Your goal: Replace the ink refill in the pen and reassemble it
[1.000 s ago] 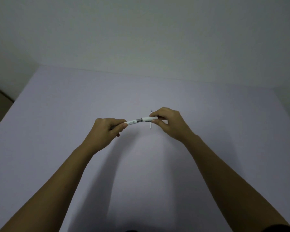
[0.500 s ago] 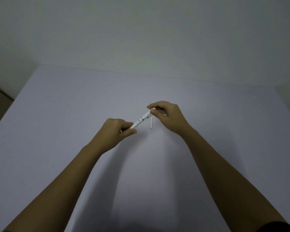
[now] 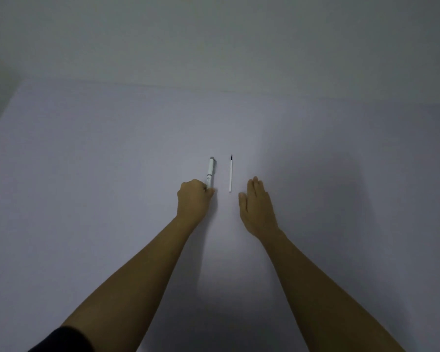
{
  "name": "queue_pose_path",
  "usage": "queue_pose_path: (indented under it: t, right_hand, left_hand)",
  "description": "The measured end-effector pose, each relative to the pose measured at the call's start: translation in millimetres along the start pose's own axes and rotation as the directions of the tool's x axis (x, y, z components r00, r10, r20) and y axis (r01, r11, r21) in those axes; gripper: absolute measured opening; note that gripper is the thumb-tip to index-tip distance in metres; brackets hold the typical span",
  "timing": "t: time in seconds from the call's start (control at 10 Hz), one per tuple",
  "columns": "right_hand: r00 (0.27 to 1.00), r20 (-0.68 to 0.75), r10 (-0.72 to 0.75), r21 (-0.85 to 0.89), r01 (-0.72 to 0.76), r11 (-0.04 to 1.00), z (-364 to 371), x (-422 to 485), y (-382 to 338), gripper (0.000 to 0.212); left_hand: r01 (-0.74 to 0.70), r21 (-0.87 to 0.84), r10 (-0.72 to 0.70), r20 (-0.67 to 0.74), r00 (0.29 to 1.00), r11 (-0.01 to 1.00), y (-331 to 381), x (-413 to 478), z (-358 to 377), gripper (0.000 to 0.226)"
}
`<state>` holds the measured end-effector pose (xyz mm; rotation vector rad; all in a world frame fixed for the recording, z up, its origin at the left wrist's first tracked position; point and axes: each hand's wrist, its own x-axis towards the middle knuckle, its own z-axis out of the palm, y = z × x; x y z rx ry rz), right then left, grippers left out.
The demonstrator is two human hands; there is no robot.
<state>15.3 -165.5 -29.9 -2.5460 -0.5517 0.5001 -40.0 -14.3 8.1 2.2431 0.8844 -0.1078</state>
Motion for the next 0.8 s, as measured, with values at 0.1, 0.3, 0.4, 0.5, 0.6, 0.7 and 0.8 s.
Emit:
queue_pose_path:
  t: [0.1, 0.3, 0.4, 0.5, 0.6, 0.7, 0.8]
  right_hand:
    - [0.999, -0.003, -0.039, -0.114, 0.038, 0.993, 18, -2, 11, 0.054]
    - [0.995, -0.070, -0.065, -0.210, 0.050, 0.976, 34, -1, 20, 0.057]
    - [0.992, -0.097, -0.082, -0.227, 0.058, 0.972, 36, -1, 20, 0.057]
    - [0.991, -0.099, -0.085, -0.221, 0.061, 0.973, 36, -2, 19, 0.057]
    - [0.994, -0.082, -0.076, -0.200, 0.058, 0.978, 34, -1, 17, 0.057]
    - [0.995, -0.072, -0.073, -0.181, 0.059, 0.982, 32, -1, 15, 0.057]
    - [0.996, -0.048, -0.075, -0.132, 0.068, 0.989, 27, -2, 15, 0.056]
  left_hand:
    - [-0.006, 0.026, 0.007, -0.043, 0.999, 1.000, -1, 9, 13, 0.032]
    - [-0.082, 0.114, 0.099, -0.154, 0.983, 0.990, -6, 18, 32, 0.027]
    - [-0.114, 0.109, 0.133, -0.185, 0.974, 0.988, -10, 16, 38, 0.025]
    - [-0.128, 0.091, 0.145, -0.202, 0.969, 0.988, -11, 15, 41, 0.025]
    - [-0.124, 0.063, 0.134, -0.200, 0.971, 0.990, -12, 16, 41, 0.026]
    - [-0.105, 0.025, 0.107, -0.194, 0.975, 0.994, -12, 14, 39, 0.028]
    - [-0.091, -0.016, 0.086, -0.200, 0.976, 0.996, -8, 13, 33, 0.030]
